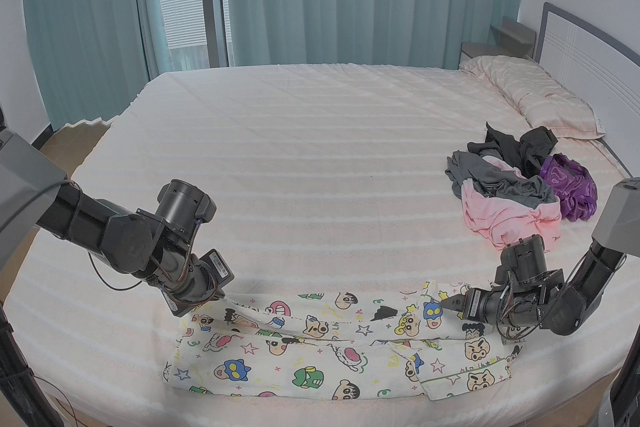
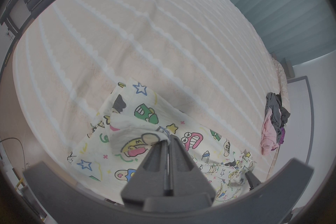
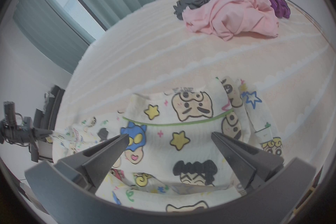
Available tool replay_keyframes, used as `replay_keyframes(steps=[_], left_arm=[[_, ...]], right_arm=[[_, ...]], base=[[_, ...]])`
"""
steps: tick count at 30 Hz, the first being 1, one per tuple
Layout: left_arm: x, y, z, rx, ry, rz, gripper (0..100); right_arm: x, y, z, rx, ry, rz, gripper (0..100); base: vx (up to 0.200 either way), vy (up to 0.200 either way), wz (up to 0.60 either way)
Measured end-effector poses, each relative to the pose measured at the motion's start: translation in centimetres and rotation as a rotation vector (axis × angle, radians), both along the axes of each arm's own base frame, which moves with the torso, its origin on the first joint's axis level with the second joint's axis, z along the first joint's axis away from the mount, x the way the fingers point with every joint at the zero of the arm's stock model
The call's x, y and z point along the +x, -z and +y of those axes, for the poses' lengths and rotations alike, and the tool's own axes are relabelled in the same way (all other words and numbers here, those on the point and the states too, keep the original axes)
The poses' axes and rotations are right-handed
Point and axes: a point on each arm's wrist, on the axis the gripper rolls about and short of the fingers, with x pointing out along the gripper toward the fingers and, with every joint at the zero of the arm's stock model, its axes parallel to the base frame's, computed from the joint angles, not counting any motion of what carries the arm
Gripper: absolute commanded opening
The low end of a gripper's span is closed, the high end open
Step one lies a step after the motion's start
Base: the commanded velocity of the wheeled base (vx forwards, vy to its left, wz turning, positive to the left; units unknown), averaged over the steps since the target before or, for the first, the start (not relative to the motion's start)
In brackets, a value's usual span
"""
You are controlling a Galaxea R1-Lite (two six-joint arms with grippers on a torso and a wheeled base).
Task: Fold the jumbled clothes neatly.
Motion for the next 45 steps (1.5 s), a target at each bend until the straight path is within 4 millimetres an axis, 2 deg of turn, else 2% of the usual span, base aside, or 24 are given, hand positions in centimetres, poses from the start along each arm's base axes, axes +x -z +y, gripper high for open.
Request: replay_keyframes(steps=[7, 12, 26, 32, 39, 45], left_arm=[[0.5, -0.6, -0.1, 0.014, 0.018, -0.037, 0], [1.5, -1.3, 0.0, 0.069, 0.049, -0.095, 0], [4.2, -2.6, -0.2, 0.110, 0.104, -0.300, 0], [3.2, -1.5, 0.1, 0.134, 0.125, -0.273, 0], [0.4, 0.5, 1.1, 0.177, 0.160, -0.177, 0], [-1.6, 1.5, 1.7, 0.206, 0.185, -0.121, 0]], right_arm=[[2.2, -0.2, 0.7, -0.076, -0.016, 0.057, 100], [3.4, 0.3, 1.1, -0.086, -0.020, 0.064, 100], [3.8, 1.3, 1.3, -0.084, -0.016, 0.083, 100], [3.8, 1.4, 1.3, -0.082, -0.015, 0.086, 100], [3.6, 1.4, 1.3, -0.083, -0.014, 0.094, 100], [3.4, 1.4, 1.2, -0.084, -0.013, 0.098, 100]], base=[[0.000, 0.000, 0.00], [0.000, 0.000, 0.00], [0.000, 0.000, 0.00], [0.000, 0.000, 0.00], [0.000, 0.000, 0.00], [0.000, 0.000, 0.00]])
